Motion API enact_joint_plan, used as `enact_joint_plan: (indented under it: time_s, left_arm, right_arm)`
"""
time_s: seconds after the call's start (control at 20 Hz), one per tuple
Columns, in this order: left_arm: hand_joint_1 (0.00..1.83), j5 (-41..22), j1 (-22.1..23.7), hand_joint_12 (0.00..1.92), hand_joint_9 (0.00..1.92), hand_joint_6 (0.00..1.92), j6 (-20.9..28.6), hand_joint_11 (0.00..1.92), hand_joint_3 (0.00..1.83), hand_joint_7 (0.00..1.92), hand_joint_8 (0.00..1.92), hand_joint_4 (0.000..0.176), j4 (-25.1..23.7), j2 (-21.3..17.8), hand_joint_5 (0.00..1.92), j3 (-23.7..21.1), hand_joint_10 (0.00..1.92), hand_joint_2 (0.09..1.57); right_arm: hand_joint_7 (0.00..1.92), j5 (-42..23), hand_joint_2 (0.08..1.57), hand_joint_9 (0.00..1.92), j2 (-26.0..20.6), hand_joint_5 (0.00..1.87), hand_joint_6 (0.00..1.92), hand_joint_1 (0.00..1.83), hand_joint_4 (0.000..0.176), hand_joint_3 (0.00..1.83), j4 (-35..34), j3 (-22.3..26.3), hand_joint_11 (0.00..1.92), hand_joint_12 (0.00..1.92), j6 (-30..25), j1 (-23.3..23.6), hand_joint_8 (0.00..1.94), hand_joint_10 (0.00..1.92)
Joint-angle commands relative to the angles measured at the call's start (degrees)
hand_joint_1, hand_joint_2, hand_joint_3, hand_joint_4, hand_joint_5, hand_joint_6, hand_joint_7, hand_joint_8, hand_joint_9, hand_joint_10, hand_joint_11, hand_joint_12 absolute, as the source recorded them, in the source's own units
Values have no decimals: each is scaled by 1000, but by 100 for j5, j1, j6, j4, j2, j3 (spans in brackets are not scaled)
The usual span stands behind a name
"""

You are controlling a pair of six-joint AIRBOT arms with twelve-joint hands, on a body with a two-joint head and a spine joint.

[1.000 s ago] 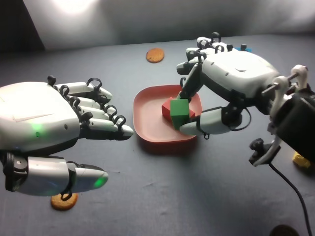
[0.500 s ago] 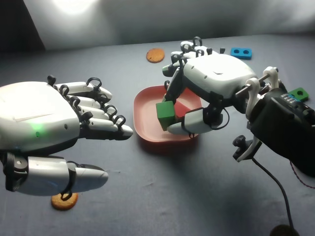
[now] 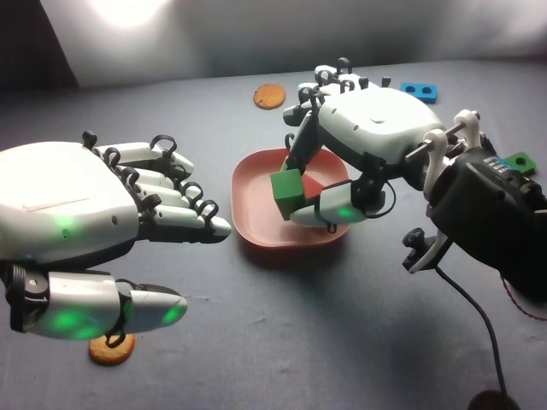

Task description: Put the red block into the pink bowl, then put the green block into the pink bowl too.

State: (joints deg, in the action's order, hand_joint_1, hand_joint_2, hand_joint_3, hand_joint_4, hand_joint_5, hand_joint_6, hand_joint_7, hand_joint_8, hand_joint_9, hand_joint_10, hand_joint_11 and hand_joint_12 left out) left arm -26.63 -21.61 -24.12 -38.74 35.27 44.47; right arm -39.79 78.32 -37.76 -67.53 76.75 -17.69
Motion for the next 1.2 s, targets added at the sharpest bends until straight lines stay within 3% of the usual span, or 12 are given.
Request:
enact_joint_plan:
  time_s: [0.0,0.05,0.2,0.25,0.3,0.35,0.75,0.9,0.95,1.05,1.1,1.15]
  left_arm:
    - [26,-518,69,344,329,3,12,0,0,366,2,0,132,-16,345,17,1,1405]
    - [22,-518,69,322,319,3,12,0,0,367,2,0,132,-16,346,18,0,1404]
    - [24,-518,69,339,322,3,19,0,0,368,1,0,133,-16,348,28,2,1400]
    - [48,-519,69,439,342,7,27,0,0,389,4,0,133,-17,377,31,6,1394]
    - [48,-519,69,439,342,7,27,0,0,389,4,0,133,-17,377,31,6,1394]
    - [5,-520,70,456,323,3,27,0,1,386,3,0,133,-17,387,31,4,1400]
    - [4,-520,81,379,330,8,27,0,0,379,6,0,132,-16,369,35,8,1404]
    - [40,-528,81,457,347,7,90,0,0,399,6,0,37,-15,389,31,9,1395]
    - [25,-540,92,478,353,4,372,0,0,403,5,0,-239,-12,387,43,9,1398]
    - [58,-540,101,442,334,3,757,0,0,391,4,0,-567,2,376,43,4,1396]
    - [45,-540,101,362,322,1,815,0,1,382,2,0,-589,12,370,34,4,1400]
    - [67,-538,110,330,334,3,823,0,0,394,6,0,-588,19,378,28,8,1397]
  right_arm:
    - [405,-564,999,153,-38,1236,533,1089,174,3,227,-5,0,0,-34,26,3,11]
    - [364,-564,926,116,-38,1070,255,1006,140,0,227,-5,0,0,-34,21,0,1]
    - [352,-566,903,100,-38,1054,111,983,127,0,227,-5,0,0,-36,3,1,3]
    - [354,-566,880,102,-38,1077,48,981,144,0,227,-4,0,0,-37,1,0,2]
    - [354,-563,880,102,-39,1077,48,981,144,0,227,-3,0,0,-38,0,0,2]
    - [312,-555,877,70,-41,1057,19,927,175,0,227,-3,0,0,-39,-1,1,1]
    - [249,-288,835,19,-299,774,0,681,176,0,229,143,0,0,-50,144,4,1]
    - [191,-73,819,0,-663,447,0,559,176,0,711,471,0,0,-228,276,0,0]
    - [203,95,808,14,-850,399,0,511,175,0,1090,591,2,1,-390,340,5,5]
    - [196,298,795,21,-1093,310,0,451,134,0,1680,682,12,6,-633,409,1,7]
    - [173,441,793,13,-1205,244,0,464,89,0,2006,690,2,0,-770,446,0,3]
    - [166,568,790,43,-1351,210,0,513,33,0,2395,689,10,4,-884,476,0,14]
